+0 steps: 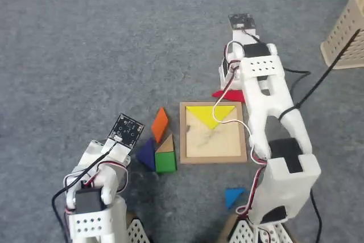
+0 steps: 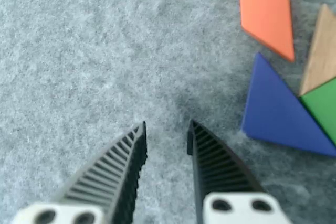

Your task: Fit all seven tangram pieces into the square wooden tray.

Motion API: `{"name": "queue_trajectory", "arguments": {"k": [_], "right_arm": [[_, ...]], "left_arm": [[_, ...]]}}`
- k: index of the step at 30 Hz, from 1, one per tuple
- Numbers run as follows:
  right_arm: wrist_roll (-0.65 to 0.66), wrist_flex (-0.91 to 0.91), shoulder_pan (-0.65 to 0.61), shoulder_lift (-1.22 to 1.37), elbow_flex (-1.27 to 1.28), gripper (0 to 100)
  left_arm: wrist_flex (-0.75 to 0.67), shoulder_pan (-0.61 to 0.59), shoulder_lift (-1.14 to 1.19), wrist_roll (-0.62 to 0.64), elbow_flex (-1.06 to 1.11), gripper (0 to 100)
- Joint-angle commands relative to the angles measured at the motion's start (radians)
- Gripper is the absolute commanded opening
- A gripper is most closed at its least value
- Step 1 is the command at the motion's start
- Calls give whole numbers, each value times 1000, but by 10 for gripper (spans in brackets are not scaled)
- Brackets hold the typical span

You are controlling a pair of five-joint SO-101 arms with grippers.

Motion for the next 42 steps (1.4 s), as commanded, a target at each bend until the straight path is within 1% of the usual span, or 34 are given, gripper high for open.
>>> {"name": "queue_trajectory", "arguments": {"k": [1,4,7,10,13,16,20,24,27,29,35,38,42], "right_arm": [[-12,93,18,-71,-57,146],[37,153,25,-102,-35,81],[46,116,35,-205,81,51],[52,39,36,-340,253,62],[95,-58,38,-430,390,88],[74,-99,35,-440,400,125],[11,-116,31,-338,264,187],[-91,-111,28,-128,48,222],[-195,-111,7,36,-91,239],[-241,-111,-12,130,-163,257],[-227,-105,-25,343,-265,266],[-227,-56,21,392,-267,266],[-210,13,122,415,-267,266]], "left_arm": [[8,3,-23,-9,-5,121],[-9,0,-23,-9,-5,123],[-38,-12,-23,-9,-5,123],[-46,-49,-23,-11,-5,123],[-41,-51,-23,-9,-5,123],[-40,-51,-23,-8,-5,123],[-40,-51,-23,-8,-5,123],[-38,-51,-23,-6,-5,123],[-37,-51,-23,-6,-5,123],[-31,-51,-23,-6,-5,123],[-28,-51,-23,-8,-5,123],[-26,-51,-23,-9,-5,123],[-26,-49,-23,-9,-5,123]]}}
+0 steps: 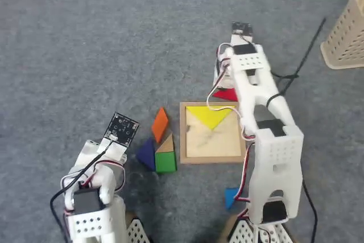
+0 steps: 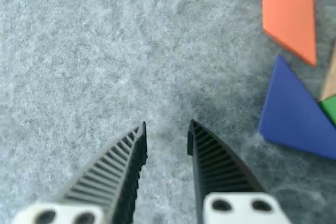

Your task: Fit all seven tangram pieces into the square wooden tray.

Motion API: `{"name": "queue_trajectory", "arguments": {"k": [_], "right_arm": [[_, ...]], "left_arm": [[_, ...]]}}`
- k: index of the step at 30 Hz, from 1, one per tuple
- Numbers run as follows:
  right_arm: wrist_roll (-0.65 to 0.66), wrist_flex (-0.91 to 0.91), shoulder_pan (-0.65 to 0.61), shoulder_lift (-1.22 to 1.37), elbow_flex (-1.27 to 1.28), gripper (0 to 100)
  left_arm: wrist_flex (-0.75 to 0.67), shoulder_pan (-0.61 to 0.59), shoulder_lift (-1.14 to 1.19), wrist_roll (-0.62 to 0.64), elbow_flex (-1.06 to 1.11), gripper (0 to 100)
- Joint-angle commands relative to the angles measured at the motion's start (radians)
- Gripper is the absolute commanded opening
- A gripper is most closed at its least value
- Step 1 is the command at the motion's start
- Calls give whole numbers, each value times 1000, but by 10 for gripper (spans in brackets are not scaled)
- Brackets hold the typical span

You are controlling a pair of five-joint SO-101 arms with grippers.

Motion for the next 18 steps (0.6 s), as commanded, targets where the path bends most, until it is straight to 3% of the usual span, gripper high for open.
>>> {"name": "queue_trajectory", "arguments": {"k": [1,10,18], "right_arm": [[32,68,110,10,-6,267],[204,165,277,5,-5,267],[439,303,286,-81,0,269]], "left_arm": [[-5,-2,-23,-9,-5,123],[-5,-2,-23,-9,-5,123],[-5,-2,-23,-9,-5,123]]}}
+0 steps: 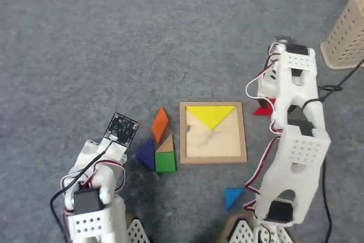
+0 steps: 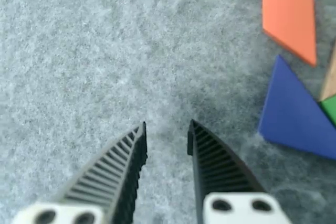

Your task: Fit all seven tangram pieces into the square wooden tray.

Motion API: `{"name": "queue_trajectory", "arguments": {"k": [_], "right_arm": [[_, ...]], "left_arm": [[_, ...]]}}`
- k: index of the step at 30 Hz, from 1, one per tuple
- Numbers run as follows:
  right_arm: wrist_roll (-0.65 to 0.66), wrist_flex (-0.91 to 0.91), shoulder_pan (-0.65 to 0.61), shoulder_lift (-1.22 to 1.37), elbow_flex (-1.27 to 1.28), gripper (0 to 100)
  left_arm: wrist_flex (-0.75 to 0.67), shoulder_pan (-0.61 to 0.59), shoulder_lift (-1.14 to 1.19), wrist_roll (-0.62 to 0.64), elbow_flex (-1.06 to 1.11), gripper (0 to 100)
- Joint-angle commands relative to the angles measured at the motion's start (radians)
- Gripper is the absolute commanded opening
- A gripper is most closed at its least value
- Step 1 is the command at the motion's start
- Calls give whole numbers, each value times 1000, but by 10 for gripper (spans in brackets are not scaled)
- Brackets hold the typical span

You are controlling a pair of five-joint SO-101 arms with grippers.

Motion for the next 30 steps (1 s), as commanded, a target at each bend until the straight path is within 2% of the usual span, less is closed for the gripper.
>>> {"name": "queue_trajectory", "arguments": {"k": [1,6,14,15,18,23,27,30], "right_arm": [[115,68,21,-70,-17,269],[298,25,31,-143,118,270],[397,-236,-35,-415,491,269],[356,-255,-35,-453,509,269],[126,-266,-28,-550,514,270],[-117,-242,-81,-621,514,271],[-250,-282,-85,-568,512,271],[-304,-292,-84,-478,500,289]], "left_arm": [[-5,-2,-23,-9,-5,123],[-5,-2,-23,-9,-5,123],[-5,-2,-23,-9,-5,123],[-5,-2,-23,-9,-5,123],[-5,-2,-23,-9,-5,123],[-5,-2,-23,-9,-5,123],[-3,-2,-23,-9,-5,123],[-3,-2,-23,-9,-5,123]]}}
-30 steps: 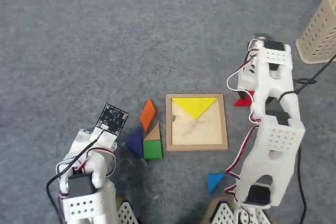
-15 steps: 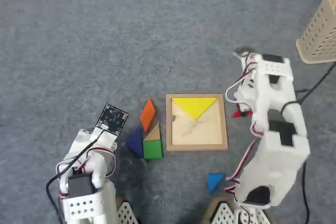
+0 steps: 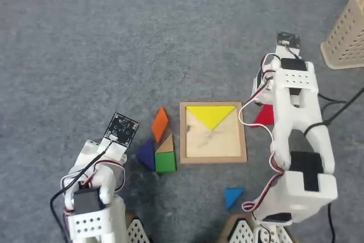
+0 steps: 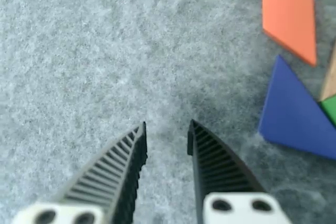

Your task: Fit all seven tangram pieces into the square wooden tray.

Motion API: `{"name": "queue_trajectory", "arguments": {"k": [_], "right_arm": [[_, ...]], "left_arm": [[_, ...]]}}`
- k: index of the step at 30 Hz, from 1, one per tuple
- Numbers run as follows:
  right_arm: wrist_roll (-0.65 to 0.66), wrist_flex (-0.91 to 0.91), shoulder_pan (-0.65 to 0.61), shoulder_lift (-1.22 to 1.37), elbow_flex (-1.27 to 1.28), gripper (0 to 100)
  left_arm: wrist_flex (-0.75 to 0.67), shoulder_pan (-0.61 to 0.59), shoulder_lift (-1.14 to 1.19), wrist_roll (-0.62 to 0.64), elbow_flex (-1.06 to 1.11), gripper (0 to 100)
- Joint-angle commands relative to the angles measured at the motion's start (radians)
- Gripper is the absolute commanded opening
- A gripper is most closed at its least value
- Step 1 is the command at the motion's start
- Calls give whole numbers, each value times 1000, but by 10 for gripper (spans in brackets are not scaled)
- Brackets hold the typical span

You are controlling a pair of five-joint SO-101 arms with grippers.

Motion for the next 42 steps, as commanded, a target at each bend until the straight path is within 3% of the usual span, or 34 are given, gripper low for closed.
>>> {"name": "queue_trajectory", "arguments": {"k": [1,11,14,17,22,28,34,42], "right_arm": [[-80,-18,-7,70,-31,301],[-86,-21,38,262,-118,311],[-63,-16,44,283,-141,250],[40,-24,38,286,-141,201],[195,74,65,265,-196,221],[276,237,102,202,-325,319],[368,199,102,211,-359,324],[371,140,101,390,-362,324]], "left_arm": [[-3,-2,-23,-9,-5,123],[-3,-3,-23,-9,-5,123],[-3,-3,-23,-9,-5,123],[-3,-3,-23,-9,-5,123],[-3,-3,-23,-9,-5,123],[-3,-3,-23,-9,-5,122],[-3,-3,-23,-9,-5,122],[-3,-2,-23,-9,-5,122]]}}
